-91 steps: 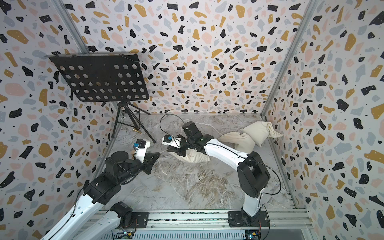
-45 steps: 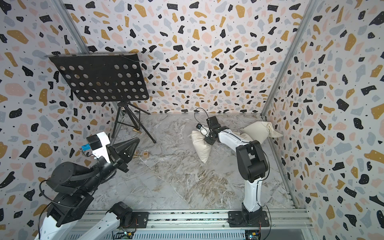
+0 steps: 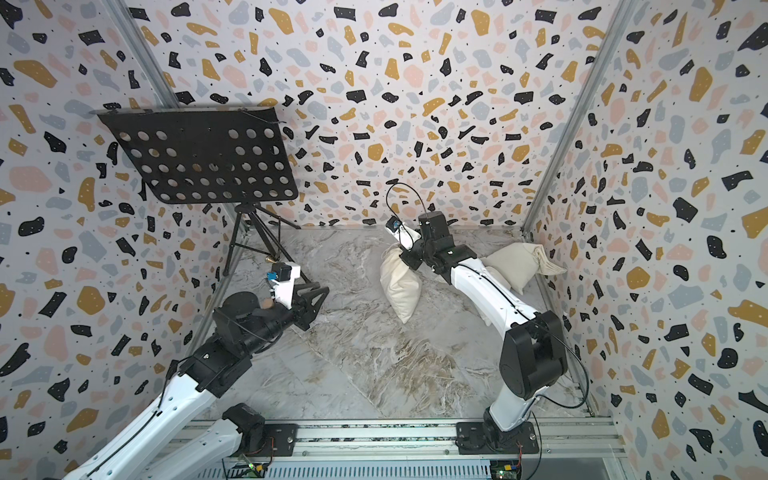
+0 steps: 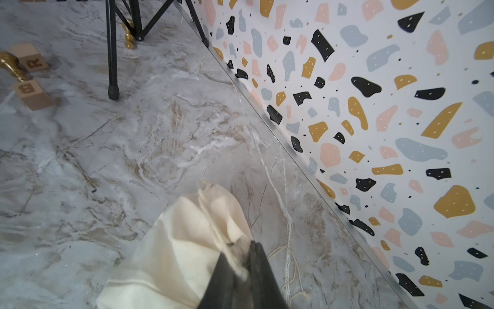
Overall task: Close the soil bag
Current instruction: Place the soil bag at the center of the board.
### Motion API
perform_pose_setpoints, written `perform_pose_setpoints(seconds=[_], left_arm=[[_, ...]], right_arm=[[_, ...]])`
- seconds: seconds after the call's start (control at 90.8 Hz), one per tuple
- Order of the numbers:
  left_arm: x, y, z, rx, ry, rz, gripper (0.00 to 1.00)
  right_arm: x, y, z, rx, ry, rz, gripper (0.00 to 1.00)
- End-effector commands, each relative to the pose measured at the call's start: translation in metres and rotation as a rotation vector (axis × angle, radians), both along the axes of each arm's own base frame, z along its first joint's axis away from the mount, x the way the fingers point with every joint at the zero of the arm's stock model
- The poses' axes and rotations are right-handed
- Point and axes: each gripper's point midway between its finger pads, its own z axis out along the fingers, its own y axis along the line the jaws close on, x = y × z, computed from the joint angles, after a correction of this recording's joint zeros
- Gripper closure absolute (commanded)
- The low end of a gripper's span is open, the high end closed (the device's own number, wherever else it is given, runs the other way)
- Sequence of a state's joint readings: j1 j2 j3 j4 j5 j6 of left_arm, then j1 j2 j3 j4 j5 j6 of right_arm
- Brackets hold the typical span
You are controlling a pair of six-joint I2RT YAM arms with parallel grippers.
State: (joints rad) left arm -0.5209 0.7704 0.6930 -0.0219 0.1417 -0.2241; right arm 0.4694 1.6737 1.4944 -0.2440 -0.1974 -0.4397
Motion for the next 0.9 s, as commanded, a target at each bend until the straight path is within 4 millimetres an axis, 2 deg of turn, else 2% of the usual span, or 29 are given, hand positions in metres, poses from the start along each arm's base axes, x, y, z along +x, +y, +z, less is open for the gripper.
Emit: perform_pose_setpoints(seconds=[0.0,0.132,0.198,0.253,0.341,0.407,0.418,0.518,0.54,0.595,0.661,0.782,0.892], left_arm=[[0.015,0.01,0.012,-0.043,-0.085,0.094,0.48],[0.025,0.025,-0.006,-0.028,-0.074,0.196,0.29],[0.028,0.035,-0.016,-0.021,-0.056,0.258,0.21],[0.03,0.046,-0.025,-0.014,-0.044,0.321,0.14],[0.032,0.072,-0.041,-0.002,-0.036,0.463,0.06],[0.03,0.092,-0.054,0.011,-0.033,0.565,0.03],[0.03,0.095,-0.055,0.014,-0.035,0.581,0.02],[0.023,0.117,-0.066,0.016,-0.05,0.679,0.0],[0.021,0.121,-0.066,0.011,-0.06,0.69,0.0],[0.017,0.126,-0.065,0.004,-0.087,0.705,0.0],[0.014,0.128,-0.063,0.004,-0.119,0.707,0.0],[0.012,0.134,-0.059,0.035,-0.155,0.727,0.0],[0.014,0.141,-0.057,0.107,-0.187,0.766,0.0]], right_arm=[[0.004,0.016,0.06,0.114,-0.105,0.04,1.0],[0.011,0.028,0.081,0.076,-0.166,0.054,1.0],[0.007,0.036,0.081,0.075,-0.155,0.072,1.0],[-0.006,0.047,0.072,0.082,-0.126,0.113,1.0],[-0.036,0.07,0.041,0.092,-0.047,0.186,1.0],[-0.063,0.083,0.007,0.11,0.047,0.233,0.98],[-0.07,0.084,-0.015,0.099,0.092,0.236,0.97],[-0.121,0.101,-0.061,0.141,0.219,0.32,0.89],[-0.133,0.104,-0.072,0.143,0.251,0.334,0.87],[-0.155,0.113,-0.08,0.169,0.275,0.398,0.79],[-0.174,0.115,-0.08,0.188,0.319,0.455,0.67],[-0.174,0.096,-0.061,0.151,0.262,0.392,0.33],[-0.167,0.072,-0.04,0.125,0.174,0.293,0.15]])
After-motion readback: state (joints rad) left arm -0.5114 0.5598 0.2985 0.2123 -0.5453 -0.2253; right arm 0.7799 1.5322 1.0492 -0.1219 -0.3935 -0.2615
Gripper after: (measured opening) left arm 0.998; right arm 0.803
